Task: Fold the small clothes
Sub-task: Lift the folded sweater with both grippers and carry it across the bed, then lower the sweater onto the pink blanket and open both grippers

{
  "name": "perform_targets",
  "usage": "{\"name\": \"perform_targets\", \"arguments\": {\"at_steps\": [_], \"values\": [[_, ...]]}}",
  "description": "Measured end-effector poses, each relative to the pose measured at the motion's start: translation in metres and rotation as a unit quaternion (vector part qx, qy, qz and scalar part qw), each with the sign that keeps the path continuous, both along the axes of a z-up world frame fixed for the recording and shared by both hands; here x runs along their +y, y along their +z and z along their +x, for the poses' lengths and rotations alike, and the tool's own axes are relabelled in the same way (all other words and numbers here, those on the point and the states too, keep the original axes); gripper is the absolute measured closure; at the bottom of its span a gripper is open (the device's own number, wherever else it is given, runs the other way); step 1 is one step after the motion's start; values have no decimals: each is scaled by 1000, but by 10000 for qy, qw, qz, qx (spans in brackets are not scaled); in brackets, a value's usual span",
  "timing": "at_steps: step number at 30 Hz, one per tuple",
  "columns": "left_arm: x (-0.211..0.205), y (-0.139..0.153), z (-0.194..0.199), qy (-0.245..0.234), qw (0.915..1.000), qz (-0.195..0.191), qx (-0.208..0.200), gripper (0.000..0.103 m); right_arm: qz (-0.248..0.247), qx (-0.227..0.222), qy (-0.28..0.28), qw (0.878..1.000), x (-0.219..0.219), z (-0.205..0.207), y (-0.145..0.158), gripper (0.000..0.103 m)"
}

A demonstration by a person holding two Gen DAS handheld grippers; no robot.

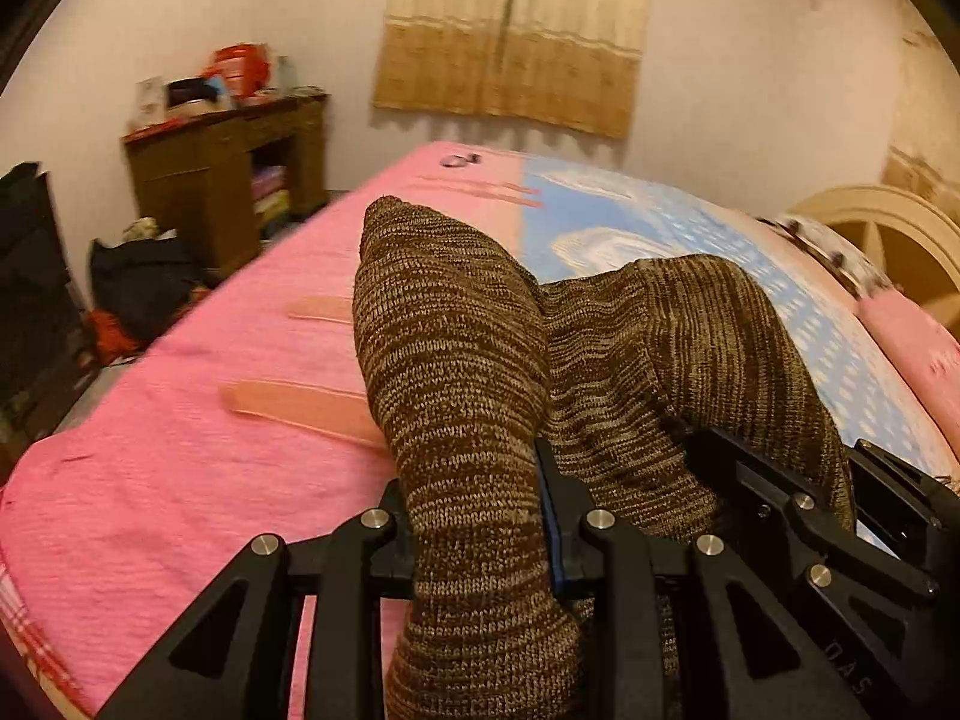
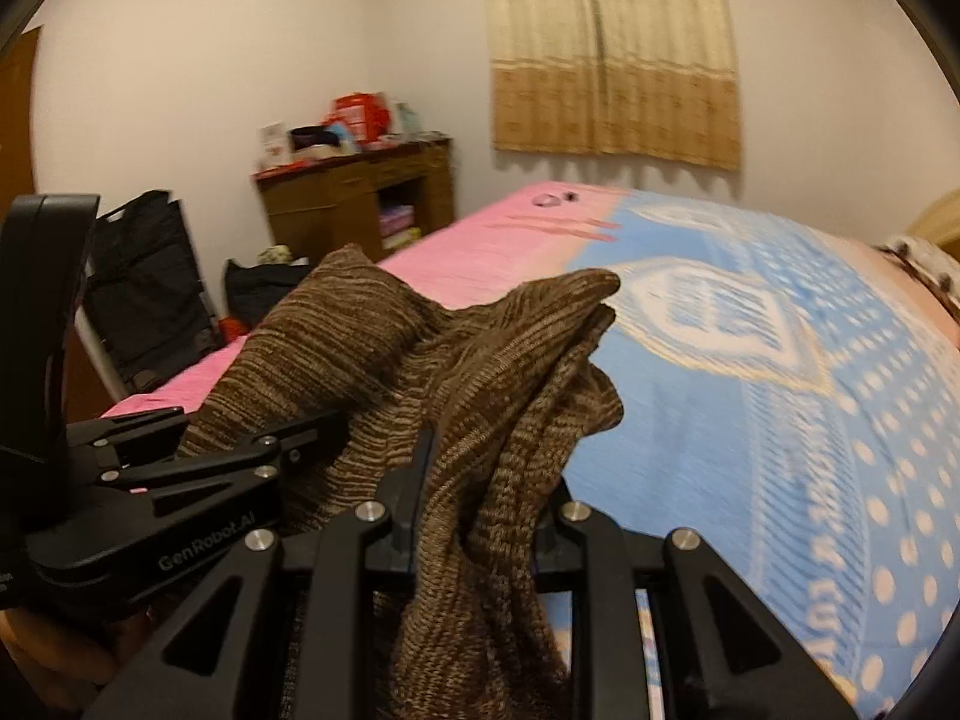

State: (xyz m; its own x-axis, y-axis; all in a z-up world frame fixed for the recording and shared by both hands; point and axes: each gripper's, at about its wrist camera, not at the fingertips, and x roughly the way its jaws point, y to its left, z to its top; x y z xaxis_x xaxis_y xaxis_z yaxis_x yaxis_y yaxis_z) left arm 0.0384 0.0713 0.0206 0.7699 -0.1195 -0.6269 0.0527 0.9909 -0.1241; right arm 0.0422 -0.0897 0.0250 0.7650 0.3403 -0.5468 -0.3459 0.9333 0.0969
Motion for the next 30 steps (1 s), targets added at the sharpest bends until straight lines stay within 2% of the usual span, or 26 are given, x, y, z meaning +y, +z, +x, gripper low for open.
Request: {"name": "perform_targets", "arguments": {"at_steps": [9,18,23,26,29,30], "values": [[73,10,20,785,9966,103,-215,74,118,-186,677,9975,71,36,8,78],[101,-2,54,1114,9931,304,-223,74,237,-317,889,9953,112,70,7,78],[105,-19,82,1213,9914,459,-193,74,241,-332,773,9962,126,92,-4,78],[113,-50,109,1353,9895,513,56,74,91,-249,697,9972,139,113,-23,78],[128,-84,127,1424,9875,121,668,73,-221,209,553,9980,154,145,-61,78],[134,-91,127,1457,9867,-24,719,68,-282,361,516,9976,157,151,-71,78]]}}
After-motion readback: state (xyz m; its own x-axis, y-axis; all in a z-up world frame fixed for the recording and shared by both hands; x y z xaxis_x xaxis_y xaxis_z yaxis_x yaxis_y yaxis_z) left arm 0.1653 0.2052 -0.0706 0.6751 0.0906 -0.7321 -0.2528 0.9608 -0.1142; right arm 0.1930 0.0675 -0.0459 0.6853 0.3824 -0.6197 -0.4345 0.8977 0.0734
